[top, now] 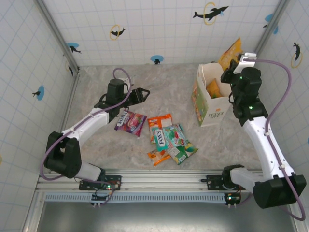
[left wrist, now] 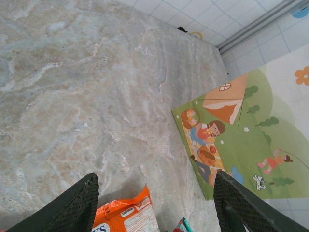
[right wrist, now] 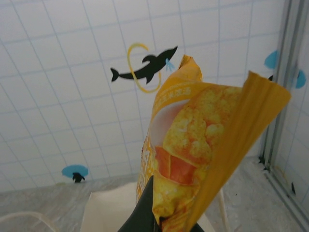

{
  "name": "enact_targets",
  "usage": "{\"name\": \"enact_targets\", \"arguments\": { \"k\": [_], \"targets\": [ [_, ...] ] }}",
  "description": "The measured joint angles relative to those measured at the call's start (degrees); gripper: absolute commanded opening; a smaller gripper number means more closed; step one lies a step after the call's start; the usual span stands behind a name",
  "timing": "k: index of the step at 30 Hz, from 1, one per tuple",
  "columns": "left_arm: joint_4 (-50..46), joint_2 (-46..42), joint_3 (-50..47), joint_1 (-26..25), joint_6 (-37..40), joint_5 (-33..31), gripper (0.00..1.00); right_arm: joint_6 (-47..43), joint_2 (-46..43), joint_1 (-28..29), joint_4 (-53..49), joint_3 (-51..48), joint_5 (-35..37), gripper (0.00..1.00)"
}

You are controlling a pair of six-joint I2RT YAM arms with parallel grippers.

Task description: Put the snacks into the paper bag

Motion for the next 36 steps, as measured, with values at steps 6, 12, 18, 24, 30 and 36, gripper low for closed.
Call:
{"name": "enact_targets", "arguments": {
  "k": [6, 12, 18, 24, 30, 36],
  "targets": [
    [0.0, 0.0, 0.0, 0.0, 0.0, -0.1, 0.65, 1.4, 3.3, -1.0, -0.5, -0.5, -5.7, 0.02],
    [0.0, 0.0, 0.0, 0.0, 0.0, -0.7, 0.65, 2.1, 4.1, -1.1, -0.6, -0.5, -7.9, 0.03],
    [-0.1, 0.0, 0.0, 0.0, 0.0, -0.7, 0.65, 3.1, 4.1, -1.1, -0.9, -0.6, -8.3, 0.35],
    [-0.1, 0.0, 0.0, 0.0, 0.1, -0.7, 0.65, 3.2, 4.0, -1.1, -2.2, -0.6, -8.6, 0.47],
    [-0.2, 0.0, -0.1, 0.0, 0.3, -0.7, 0.65, 3.3, 3.9, -0.8, -3.7, -0.5, -8.9, 0.47],
    [-2.9, 0.0, 0.4, 0.0, 1.7, -1.4, 0.69, 3.4, 4.0, 4.4, -9.1, 4.0, -7.1, 0.5]
  ]
}}
